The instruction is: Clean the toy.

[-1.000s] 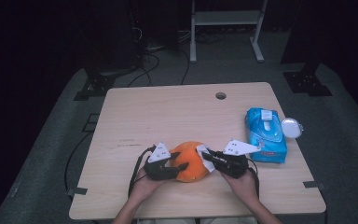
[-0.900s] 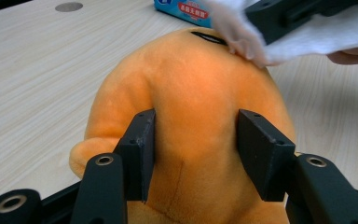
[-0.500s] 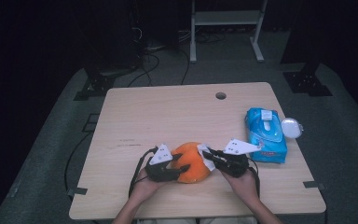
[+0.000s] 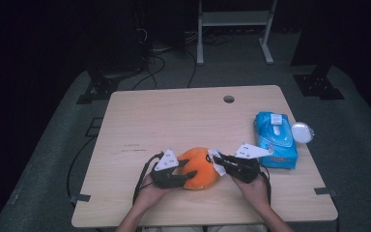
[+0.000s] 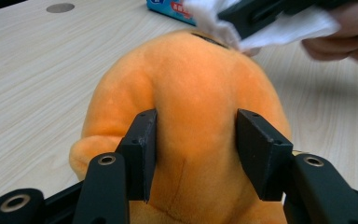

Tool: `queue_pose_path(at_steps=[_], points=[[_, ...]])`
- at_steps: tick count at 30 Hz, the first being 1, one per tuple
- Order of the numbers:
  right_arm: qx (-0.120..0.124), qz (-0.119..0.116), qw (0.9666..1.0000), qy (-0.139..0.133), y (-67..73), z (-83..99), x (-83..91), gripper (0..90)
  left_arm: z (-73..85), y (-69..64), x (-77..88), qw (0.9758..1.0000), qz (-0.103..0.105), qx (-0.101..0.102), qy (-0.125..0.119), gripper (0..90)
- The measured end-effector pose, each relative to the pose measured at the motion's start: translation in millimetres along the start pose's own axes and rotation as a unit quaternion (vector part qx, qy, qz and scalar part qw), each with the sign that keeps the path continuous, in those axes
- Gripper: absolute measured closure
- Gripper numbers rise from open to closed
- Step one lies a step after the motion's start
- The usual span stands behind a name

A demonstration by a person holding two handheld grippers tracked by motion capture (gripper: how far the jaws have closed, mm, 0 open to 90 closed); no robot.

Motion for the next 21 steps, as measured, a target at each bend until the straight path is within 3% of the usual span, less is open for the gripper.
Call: queue_pose_path(at_steps=[2,4,7,10,12,14,15,17,19,21], points=[[-0.017,0.013,0.9997,0.008,-13.3,5.9,0.4,81.6,-0.7,-0.7,-0.7,1.0,-0.001,-0.001,0.0,50.3],[-0.025,0.016,0.9996,-0.001,-13.8,2.7,4.2,81.6,-1.7,-1.8,-1.6,0.9999,-0.003,-0.012,0.004,50.7],[0.024,0.005,0.9996,-0.014,7.7,-10.6,5.7,81.6,-1.4,-1.7,-2.6,1.0,-0.001,-0.007,-0.003,50.8],[0.033,0.007,0.9994,-0.001,9.6,-6.3,-0.4,81.6,-2.4,-1.7,-1.7,1.0,0.0,-0.008,-0.003,50.2],[-0.003,0.005,0.9999,0.008,-3.9,6.9,-3.6,81.5,-10.3,-0.6,2.3,0.9996,-0.004,0.011,-0.025,35.6],[-0.017,0.009,0.9998,0.009,-10.1,7.6,-0.8,81.5,-12.8,-0.7,3.5,0.9994,-0.011,0.023,-0.025,18.0],[-0.02,0.011,0.9997,0.01,-11.1,7.5,0.6,81.5,-13.6,-1.0,4.1,0.9993,-0.019,0.027,-0.02,14.3],[-0.019,0.012,0.9997,0.013,-10.9,7.8,1.4,81.5,-11.9,-1.2,4.5,0.9993,-0.026,0.024,-0.011,14.4],[-0.019,0.011,0.9997,0.011,-9.9,8.1,1.4,81.5,-7.9,0.3,2.6,0.9992,-0.03,0.027,0.0,25.5],[-0.008,0.004,1.0,-0.003,1.2,2.2,2.2,81.6,-4.9,1.0,-1.0,0.9994,-0.032,0.009,0.012,33.1]])
Point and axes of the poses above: each handheld gripper's, and its own axes: x roughly backward along the jaws, z roughly out of its underside, y roughly to its left, the point moved 5 cm from there along -x, roughly forward along the jaws, and after that the axes turned 8 degrees about -x, right-handed, at the moved point
